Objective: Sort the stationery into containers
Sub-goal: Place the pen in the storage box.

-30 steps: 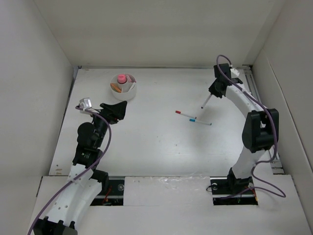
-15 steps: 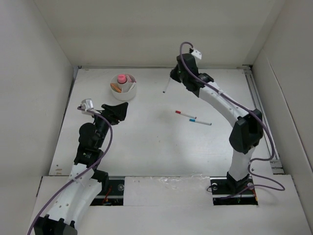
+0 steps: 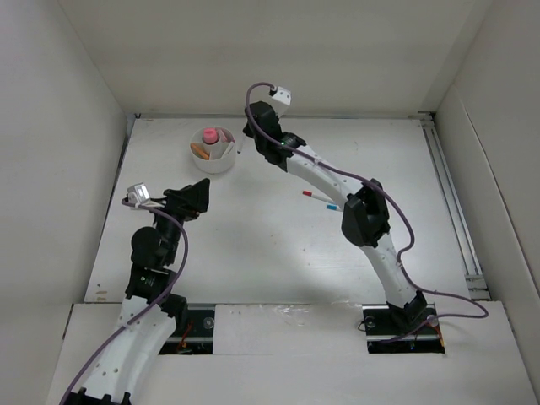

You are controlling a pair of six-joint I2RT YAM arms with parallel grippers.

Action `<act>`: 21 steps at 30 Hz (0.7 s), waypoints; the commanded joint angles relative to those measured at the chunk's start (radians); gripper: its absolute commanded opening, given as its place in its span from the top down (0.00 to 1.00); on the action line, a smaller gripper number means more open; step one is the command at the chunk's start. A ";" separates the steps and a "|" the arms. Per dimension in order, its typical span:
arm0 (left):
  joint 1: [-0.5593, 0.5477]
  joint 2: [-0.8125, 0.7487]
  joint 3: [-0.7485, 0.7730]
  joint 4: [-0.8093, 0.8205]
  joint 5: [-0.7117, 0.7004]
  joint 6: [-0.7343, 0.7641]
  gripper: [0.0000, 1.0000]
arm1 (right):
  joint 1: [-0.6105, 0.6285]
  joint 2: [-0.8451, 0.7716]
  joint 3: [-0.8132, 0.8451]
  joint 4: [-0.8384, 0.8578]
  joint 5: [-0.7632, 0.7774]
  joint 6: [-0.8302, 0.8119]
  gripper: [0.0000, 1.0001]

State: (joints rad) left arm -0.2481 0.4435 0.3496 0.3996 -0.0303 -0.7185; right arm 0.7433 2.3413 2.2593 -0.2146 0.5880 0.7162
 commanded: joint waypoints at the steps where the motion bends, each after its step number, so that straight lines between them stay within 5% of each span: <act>1: -0.005 0.001 -0.011 0.048 -0.025 -0.007 0.26 | 0.025 0.022 0.092 0.106 0.088 -0.070 1.00; 21: -0.005 0.034 -0.001 0.061 0.000 -0.016 0.26 | 0.085 0.233 0.244 0.304 0.210 -0.124 0.98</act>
State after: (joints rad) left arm -0.2481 0.4767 0.3389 0.4149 -0.0353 -0.7322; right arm 0.8192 2.5591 2.4474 0.0196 0.7685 0.6136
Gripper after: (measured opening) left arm 0.742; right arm 0.165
